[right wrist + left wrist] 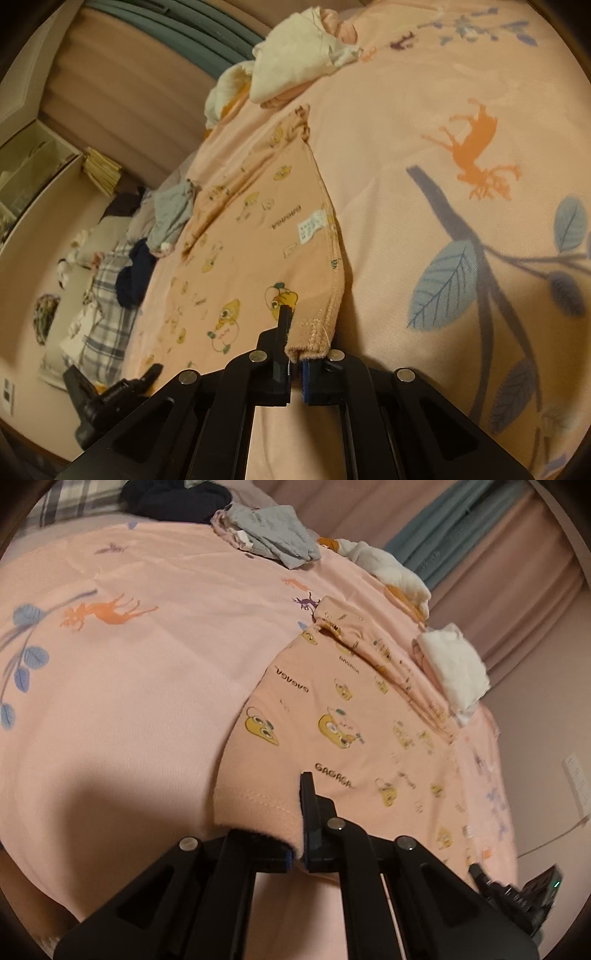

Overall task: Fold small clothes
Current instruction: 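Lift the hem with the right gripper and fold it toward the collar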

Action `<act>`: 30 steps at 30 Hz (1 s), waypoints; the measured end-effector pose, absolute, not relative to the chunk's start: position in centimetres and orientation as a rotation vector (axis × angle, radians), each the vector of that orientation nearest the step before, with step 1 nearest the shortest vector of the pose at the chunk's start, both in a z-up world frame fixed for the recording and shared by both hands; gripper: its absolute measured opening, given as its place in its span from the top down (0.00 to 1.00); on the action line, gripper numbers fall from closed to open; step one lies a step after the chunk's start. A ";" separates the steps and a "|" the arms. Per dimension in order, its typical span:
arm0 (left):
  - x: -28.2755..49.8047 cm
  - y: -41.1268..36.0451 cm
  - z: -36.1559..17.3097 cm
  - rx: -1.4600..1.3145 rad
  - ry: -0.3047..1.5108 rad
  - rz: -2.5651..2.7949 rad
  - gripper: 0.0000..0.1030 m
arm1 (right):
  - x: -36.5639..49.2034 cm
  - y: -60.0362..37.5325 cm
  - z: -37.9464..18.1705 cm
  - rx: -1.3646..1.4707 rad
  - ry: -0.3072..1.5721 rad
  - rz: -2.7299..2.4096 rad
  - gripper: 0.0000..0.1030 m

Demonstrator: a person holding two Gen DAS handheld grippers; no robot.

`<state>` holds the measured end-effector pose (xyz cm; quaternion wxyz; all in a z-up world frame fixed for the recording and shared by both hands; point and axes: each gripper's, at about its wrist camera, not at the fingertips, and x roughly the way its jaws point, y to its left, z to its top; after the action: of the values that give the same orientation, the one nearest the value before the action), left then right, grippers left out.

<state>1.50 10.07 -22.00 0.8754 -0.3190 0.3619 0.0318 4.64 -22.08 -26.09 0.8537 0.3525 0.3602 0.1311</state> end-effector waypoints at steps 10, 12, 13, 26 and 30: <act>3.1 9.3 -19.4 -0.566 0.737 0.099 0.95 | 5.7 -22.3 -24.8 0.762 0.735 0.305 0.96; 4.1 9.3 -18.7 -0.552 0.740 0.090 0.95 | 6.1 -22.0 -24.0 0.741 0.733 0.291 0.96; 4.6 9.5 -18.4 -0.559 0.741 0.075 0.96 | 6.3 -21.9 -23.7 0.735 0.732 0.285 0.96; 17.9 9.7 -13.6 -0.493 0.751 0.053 0.95 | 17.0 -22.2 -18.0 0.679 0.760 0.296 0.96; 23.8 9.1 -14.2 -0.436 0.791 0.066 0.95 | 21.8 -22.0 -17.8 0.647 0.807 0.272 0.96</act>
<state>23.83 9.07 -14.17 0.8991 -0.2106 0.3823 0.0321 21.77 -22.02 -17.75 0.8605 0.3083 0.3844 0.1294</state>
